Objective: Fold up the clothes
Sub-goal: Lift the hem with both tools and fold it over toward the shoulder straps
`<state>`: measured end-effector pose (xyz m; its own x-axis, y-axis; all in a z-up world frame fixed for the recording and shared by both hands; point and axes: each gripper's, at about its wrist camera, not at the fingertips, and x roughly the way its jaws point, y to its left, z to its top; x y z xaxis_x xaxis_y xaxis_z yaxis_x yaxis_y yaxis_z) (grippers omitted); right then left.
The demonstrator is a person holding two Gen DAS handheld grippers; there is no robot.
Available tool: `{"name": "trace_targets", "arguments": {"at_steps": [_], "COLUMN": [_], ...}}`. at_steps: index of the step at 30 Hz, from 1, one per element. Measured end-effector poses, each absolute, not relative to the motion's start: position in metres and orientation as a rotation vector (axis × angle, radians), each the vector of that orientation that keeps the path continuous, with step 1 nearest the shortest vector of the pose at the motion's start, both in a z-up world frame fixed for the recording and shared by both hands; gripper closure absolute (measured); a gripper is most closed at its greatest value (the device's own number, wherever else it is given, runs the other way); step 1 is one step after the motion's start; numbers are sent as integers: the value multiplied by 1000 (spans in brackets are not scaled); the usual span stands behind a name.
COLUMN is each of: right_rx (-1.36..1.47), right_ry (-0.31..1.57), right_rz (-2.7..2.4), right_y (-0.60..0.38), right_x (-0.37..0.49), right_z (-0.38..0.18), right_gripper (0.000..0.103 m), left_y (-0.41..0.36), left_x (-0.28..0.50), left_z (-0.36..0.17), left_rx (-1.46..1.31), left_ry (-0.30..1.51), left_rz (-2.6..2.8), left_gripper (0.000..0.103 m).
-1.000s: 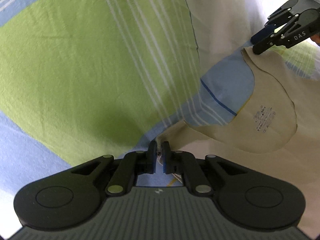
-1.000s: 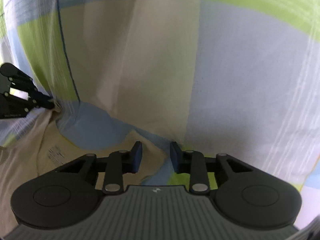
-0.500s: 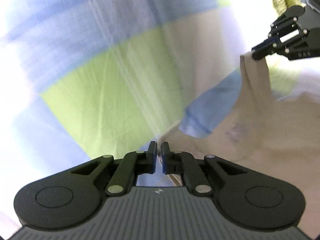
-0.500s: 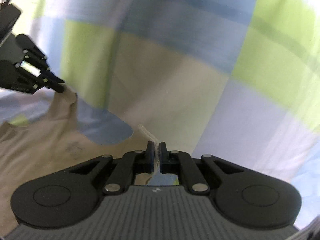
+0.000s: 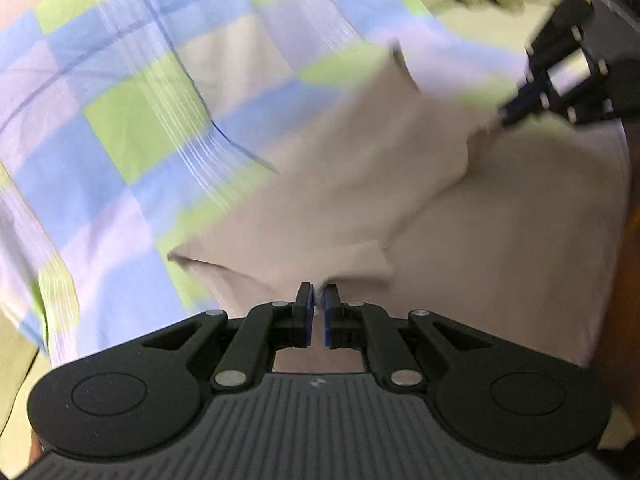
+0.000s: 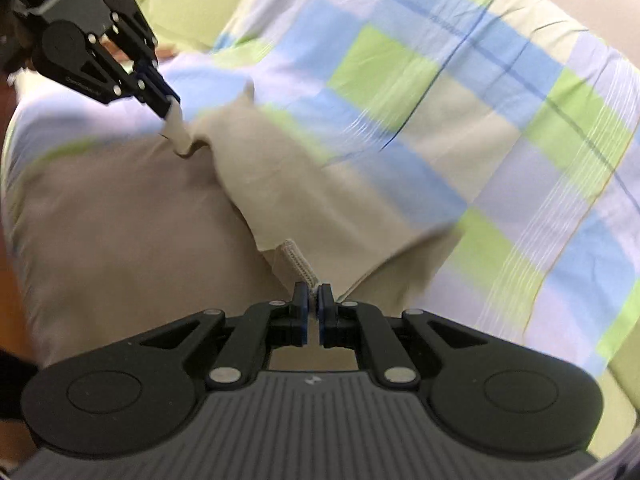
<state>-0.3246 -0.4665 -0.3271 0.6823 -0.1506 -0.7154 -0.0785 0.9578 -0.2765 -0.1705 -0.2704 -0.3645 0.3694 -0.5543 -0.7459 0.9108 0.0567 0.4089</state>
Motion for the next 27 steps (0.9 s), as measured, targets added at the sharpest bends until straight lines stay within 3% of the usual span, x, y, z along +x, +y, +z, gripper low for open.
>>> {"name": "trace_targets", "arguments": {"at_steps": [2, 4, 5, 10, 13, 16, 17, 18, 27], "right_rx": [-355, -477, -534, -701, -790, -856, -871, -882, -839], "right_ry": [858, 857, 854, 793, 777, 767, 777, 791, 749], "right_rz": [-30, -38, -43, -74, -68, -52, -32, -14, -1], "right_y": [-450, -430, -421, -403, -398, -394, -395, -395, -396], "right_x": [-329, -338, -341, -342, -337, -329, -325, -322, -342], "right_z": [-344, -357, -363, -375, -385, -393, -395, -396, -357], "right_gripper": [95, 80, 65, 63, 64, 70, 93, 103, 103], "left_y": [-254, -250, -250, -252, -257, -254, -254, -253, -228], "left_x": [-190, -204, -208, -222, -220, -221, -220, -219, -243], "left_z": [-377, -383, -385, -406, -418, -425, -423, -421, -384], "left_rx": [1086, 1156, 1184, 1320, 1377, 1420, 1421, 1418, 1395], "left_ry": [389, 314, 285, 117, 92, 78, 82, 86, 51], "left_rz": [-1142, -1133, -1131, -1114, -1139, -1167, -1177, -1186, -1219], "left_gripper": [87, 84, 82, 80, 79, 90, 97, 97, 98]}}
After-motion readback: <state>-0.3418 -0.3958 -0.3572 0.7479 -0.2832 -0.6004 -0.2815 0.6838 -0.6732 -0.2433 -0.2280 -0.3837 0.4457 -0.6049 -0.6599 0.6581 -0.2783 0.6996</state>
